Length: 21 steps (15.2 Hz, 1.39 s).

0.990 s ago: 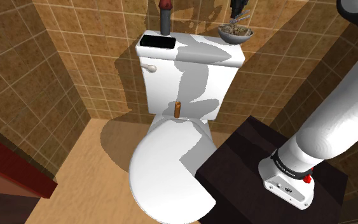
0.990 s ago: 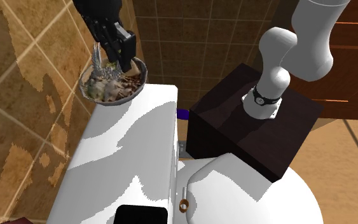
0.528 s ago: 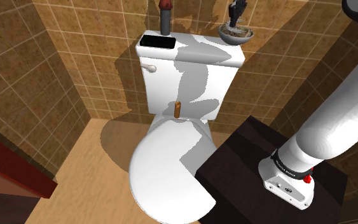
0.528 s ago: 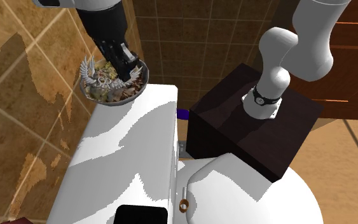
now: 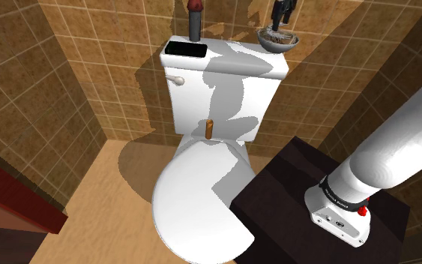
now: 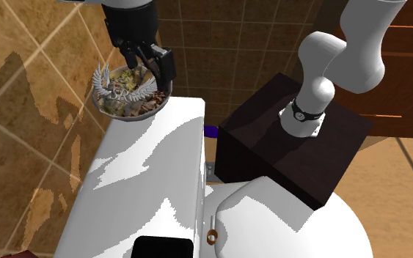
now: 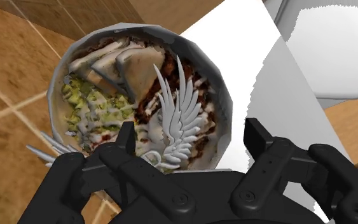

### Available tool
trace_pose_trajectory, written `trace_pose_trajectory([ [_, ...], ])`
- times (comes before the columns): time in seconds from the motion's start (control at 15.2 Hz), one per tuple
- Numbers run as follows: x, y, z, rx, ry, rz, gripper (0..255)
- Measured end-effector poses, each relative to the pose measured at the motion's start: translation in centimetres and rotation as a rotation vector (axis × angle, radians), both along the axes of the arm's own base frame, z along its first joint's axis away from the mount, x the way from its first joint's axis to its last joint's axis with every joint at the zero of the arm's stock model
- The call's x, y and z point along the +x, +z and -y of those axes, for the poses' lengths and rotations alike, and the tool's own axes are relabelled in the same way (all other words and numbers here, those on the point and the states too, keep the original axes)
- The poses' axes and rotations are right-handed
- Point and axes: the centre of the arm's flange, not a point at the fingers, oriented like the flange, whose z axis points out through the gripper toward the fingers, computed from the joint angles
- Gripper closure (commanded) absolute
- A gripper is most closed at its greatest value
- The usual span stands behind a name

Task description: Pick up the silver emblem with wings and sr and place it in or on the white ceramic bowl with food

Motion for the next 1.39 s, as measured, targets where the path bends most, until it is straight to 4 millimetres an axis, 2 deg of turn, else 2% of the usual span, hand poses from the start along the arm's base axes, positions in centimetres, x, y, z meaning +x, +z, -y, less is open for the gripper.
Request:
trace_pose_trajectory([
  [0.46,-0.4,-2.8,0.6,-0.021,0.007,-0.005,0],
  [0.86,-0.4,-3.2,0.6,-0.021,0.008,-0.004,0],
  [0.92,-0.4,-3.2,0.6,-0.021,0.008,-0.004,255],
  [1.39,-0.4,-2.9,0.6,-0.023,0.007,0.0,255],
])
